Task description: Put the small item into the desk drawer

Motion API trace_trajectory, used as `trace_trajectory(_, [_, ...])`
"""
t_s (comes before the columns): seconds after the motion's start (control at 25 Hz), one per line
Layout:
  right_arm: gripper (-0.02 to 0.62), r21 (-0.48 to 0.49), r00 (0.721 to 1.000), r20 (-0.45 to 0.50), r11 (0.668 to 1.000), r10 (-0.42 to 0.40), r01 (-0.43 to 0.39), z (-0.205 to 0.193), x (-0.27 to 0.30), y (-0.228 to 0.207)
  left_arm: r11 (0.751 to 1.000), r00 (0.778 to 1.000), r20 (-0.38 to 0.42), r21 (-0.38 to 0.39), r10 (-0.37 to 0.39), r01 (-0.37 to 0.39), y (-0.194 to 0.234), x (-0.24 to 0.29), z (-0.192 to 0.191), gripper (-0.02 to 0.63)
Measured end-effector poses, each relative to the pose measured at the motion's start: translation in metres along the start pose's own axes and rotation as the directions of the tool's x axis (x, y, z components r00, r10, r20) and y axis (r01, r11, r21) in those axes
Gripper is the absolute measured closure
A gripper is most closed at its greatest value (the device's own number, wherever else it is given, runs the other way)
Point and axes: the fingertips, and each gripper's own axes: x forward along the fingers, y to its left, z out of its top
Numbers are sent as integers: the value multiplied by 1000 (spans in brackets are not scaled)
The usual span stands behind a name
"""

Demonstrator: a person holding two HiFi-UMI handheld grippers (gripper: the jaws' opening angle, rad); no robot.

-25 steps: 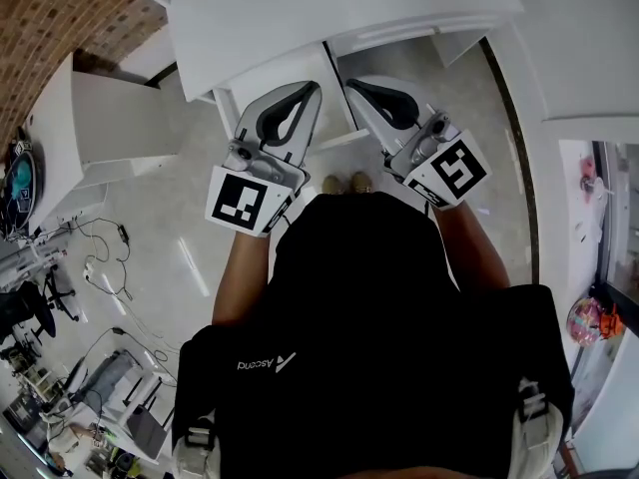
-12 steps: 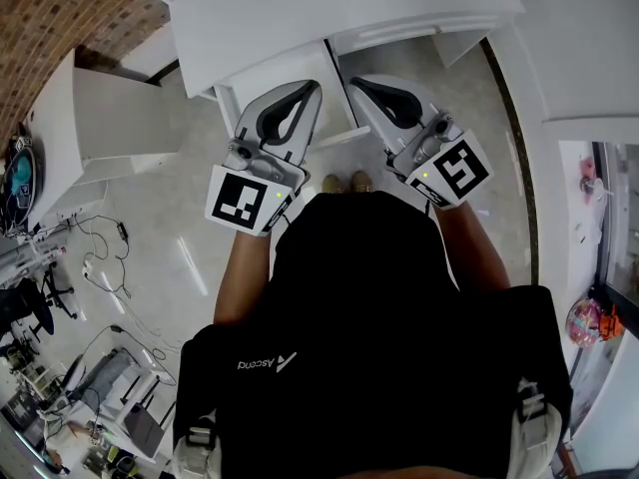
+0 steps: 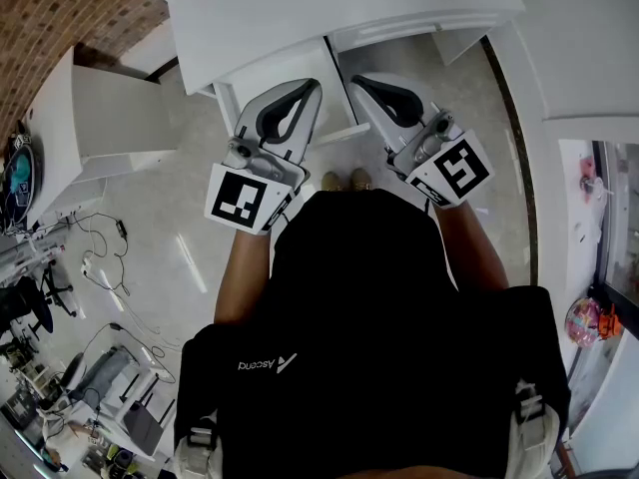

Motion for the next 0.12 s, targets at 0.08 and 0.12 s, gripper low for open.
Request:
trace_trajectory(0.08, [595,-1,1000,0,1000,0,0,0,0,0,1000,1000,-1,0,1,-1,0,0,0,607])
trace_trajectory(0.12, [595,-1,1000,0,1000,0,0,-1,0,0,1000,1000,-1,1,1,-1,1,-1,-1,607])
